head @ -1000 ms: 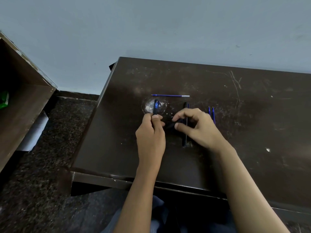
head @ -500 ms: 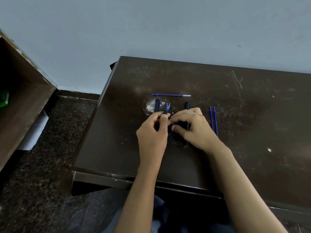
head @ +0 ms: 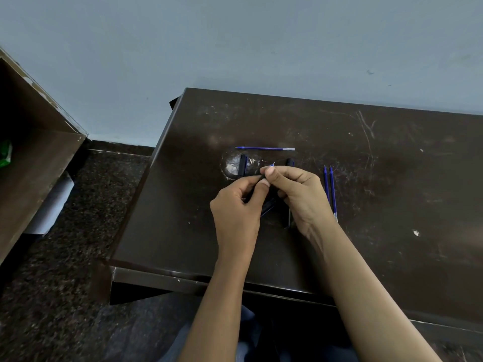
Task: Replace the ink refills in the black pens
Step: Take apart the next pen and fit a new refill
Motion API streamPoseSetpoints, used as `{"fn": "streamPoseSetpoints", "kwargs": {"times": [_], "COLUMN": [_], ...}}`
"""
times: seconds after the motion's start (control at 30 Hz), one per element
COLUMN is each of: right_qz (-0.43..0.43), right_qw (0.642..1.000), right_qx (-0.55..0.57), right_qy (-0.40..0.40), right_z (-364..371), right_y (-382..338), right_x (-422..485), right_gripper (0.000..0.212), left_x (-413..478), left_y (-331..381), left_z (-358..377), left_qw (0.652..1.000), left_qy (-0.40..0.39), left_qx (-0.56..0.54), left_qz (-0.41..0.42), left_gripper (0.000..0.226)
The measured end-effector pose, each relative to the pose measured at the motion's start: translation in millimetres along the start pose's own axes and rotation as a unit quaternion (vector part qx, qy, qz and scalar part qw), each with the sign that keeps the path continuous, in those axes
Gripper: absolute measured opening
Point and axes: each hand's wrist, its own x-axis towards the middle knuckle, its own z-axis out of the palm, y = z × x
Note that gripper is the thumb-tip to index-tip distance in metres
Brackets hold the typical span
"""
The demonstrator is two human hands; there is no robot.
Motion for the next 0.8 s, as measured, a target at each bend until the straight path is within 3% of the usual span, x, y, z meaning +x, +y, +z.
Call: {"fn": "streamPoseSetpoints", "kwargs": {"times": [0.3,0.43,0.67,0.8], "right_qz": [0.060,0.055,0.044,0.031], "right_qw": [0.994,0.996,0.998,0.997], "right_qx": [0.093,0.063,0.022,-0.009], "right_qy": [-0.004,-0.023,-0.042,-0.063], "right_z": [0,-7,-16,-20], "right_y": [-8,-7,-6,-10], "right_x": [0,1,5,5], "right_gripper": [0.011,0.012,0.024,0.024], "left_x": [0,0,1,1], "left_y": [-4,-6,-8,-4], "left_z": [3,4,3,1], "left_qw": [0.999,0.997,0.986,0.961], "left_qy": [-0.037,-0.073,-0.134,-0.170], "left_qx": [-0.015,-0.014,-0.081,-0.163], "left_qz": [0.010,0.010,-0.057,-0.144], "left_gripper": [0.014,0.018,0.010,0.015]}}
